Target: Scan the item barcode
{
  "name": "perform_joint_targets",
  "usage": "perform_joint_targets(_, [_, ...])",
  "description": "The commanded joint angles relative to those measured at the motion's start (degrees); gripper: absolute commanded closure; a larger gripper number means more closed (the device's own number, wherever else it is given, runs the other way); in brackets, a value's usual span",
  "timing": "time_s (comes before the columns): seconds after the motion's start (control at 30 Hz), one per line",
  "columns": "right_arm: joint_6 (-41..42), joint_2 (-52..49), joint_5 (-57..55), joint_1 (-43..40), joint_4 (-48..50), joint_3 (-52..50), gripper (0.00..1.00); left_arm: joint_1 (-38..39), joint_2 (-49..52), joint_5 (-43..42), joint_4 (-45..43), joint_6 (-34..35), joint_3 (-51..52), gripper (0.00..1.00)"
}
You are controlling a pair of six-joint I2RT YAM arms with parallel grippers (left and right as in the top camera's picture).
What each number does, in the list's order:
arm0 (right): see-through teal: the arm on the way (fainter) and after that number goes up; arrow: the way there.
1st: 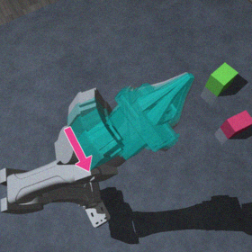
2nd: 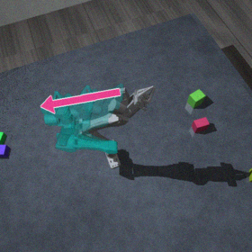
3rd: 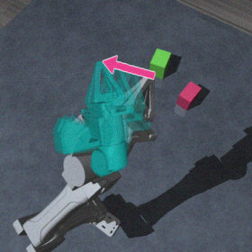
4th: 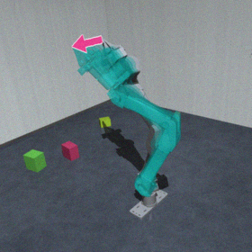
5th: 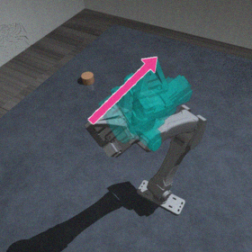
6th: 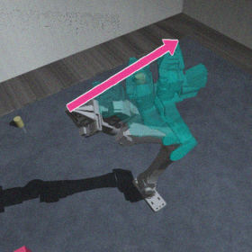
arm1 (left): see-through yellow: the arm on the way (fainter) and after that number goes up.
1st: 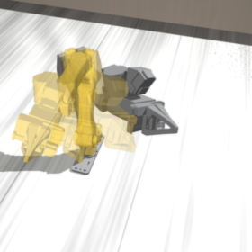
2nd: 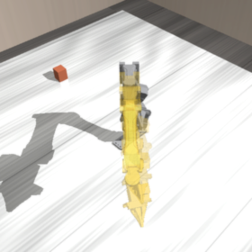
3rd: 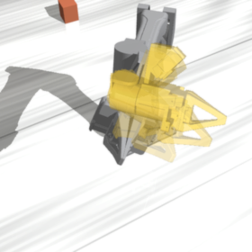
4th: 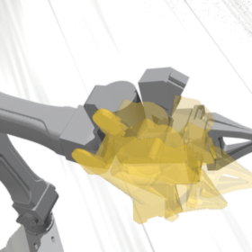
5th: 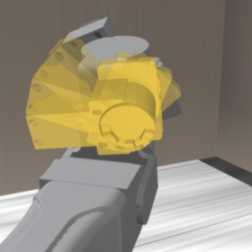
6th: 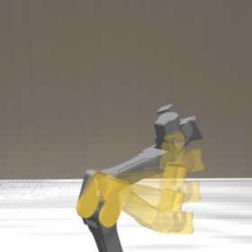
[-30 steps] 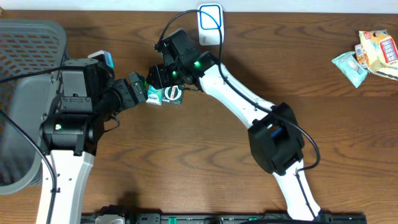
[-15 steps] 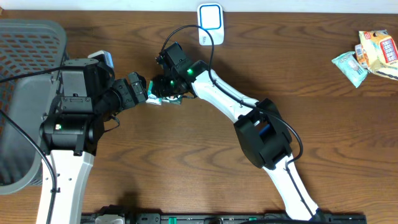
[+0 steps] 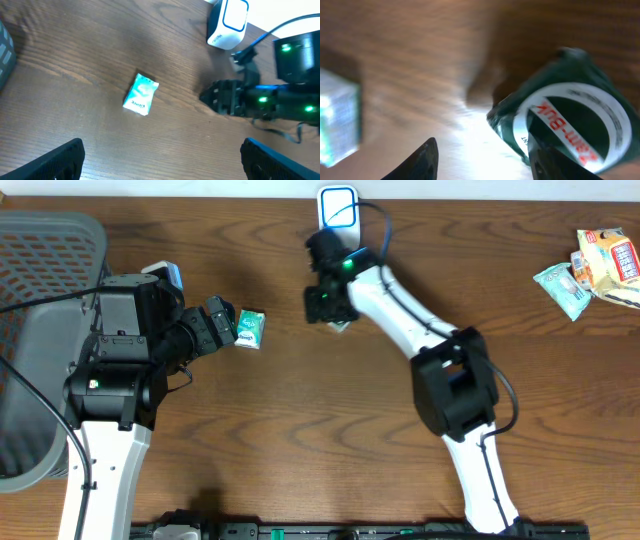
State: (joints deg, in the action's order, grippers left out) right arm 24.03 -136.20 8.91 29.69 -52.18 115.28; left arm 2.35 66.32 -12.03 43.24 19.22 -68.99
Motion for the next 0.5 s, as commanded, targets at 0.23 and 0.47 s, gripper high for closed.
perform_joint_targets(0.23, [-2.82,4.11,6.86,2.67,9.40,-0.96,0.38,-0.20,-0.04,0.35,0.02,-0.98,-0.87,0.02])
perform_joint_targets(0.47, [5.64,0.96,3.43,7.34,13.77,-0.96,0.39,-0.20,-0.04,0.35,0.02,-0.98,-0.87,0.02])
